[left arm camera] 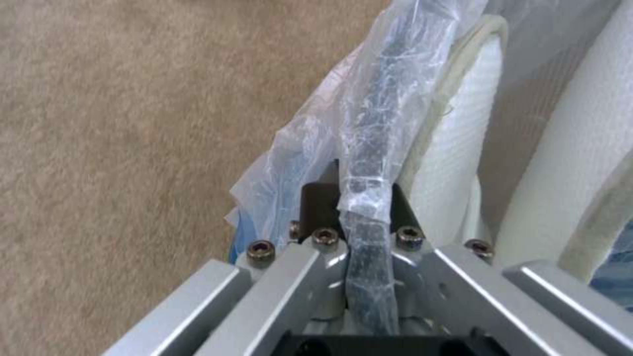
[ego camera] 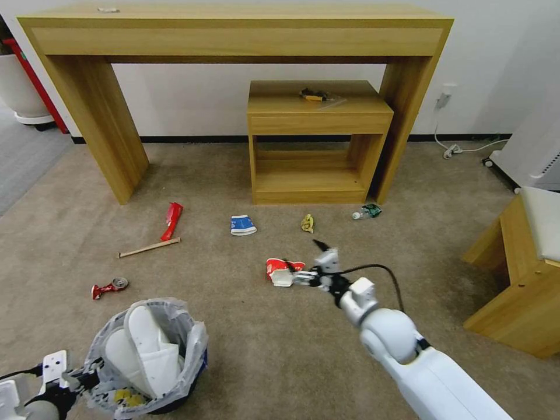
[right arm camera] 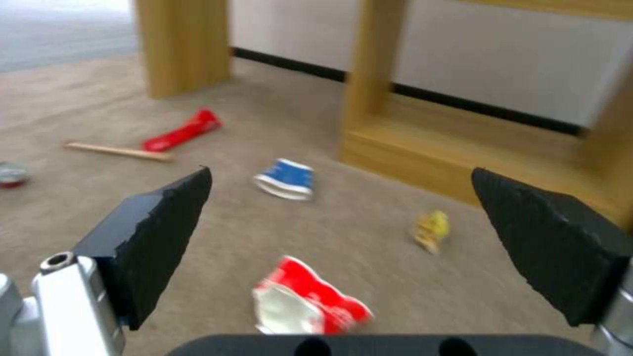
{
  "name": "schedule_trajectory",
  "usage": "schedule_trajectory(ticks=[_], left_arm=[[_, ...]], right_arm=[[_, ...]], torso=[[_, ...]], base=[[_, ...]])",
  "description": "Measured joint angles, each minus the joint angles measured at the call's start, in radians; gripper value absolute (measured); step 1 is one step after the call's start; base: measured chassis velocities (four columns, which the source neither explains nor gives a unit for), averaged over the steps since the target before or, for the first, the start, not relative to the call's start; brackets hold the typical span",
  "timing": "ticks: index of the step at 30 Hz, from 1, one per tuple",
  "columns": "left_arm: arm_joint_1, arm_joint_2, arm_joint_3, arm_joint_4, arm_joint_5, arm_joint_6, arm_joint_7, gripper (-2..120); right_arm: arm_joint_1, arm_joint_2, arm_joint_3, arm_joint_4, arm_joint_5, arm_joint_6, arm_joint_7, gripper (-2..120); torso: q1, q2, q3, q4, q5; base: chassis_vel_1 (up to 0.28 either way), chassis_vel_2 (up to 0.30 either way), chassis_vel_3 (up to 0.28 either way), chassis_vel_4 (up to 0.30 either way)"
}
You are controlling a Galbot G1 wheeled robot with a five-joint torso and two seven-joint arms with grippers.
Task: Pick up the trash bin and place the garbage on the floor into it.
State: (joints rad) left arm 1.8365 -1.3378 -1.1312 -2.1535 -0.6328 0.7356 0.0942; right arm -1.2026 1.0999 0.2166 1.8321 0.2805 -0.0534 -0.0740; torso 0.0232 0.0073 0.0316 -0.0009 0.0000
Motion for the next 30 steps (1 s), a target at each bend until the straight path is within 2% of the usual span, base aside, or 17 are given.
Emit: schedule_trajectory(ticks=[4, 8, 20, 30], left_arm=[[0.003, -0.003, -0.003, 0.014, 0.003, 0.0, 0.008, 0], [-0.003, -0.006, -0.003, 0.025, 0.007, 0.0, 0.009, 0], [-0.003, -0.01, -0.007, 0.006, 0.007, 0.0, 0.007, 0], [0.002, -0.02, 0.006, -0.011, 0.009, 0.0, 0.005, 0]], right_arm=[[-0.076, 0.019, 0.103, 0.003, -0.009, 0.033, -0.018, 100], [-0.094, 0.028, 0.141, 0.004, -0.019, 0.053, -0.029, 100], [-0.084, 0.071, 0.144, 0.001, -0.035, 0.051, -0.047, 100], [-0.096, 0.088, 0.136, 0.001, -0.055, 0.052, -0.054, 100]], torso=[[0.0, 0.0, 0.0, 0.0, -0.0001], [0.0, 0.0, 0.0, 0.0002, -0.0002], [0.0, 0.0, 0.0, 0.0002, -0.0002], [0.0, 0.0, 0.0, 0.0003, -0.0004]], base=[[0.0, 0.0, 0.0, 0.0], [0.0, 0.0, 0.0, 0.0], [-0.007, 0.026, 0.003, -0.022], [0.048, 0.184, -0.049, -0.194]])
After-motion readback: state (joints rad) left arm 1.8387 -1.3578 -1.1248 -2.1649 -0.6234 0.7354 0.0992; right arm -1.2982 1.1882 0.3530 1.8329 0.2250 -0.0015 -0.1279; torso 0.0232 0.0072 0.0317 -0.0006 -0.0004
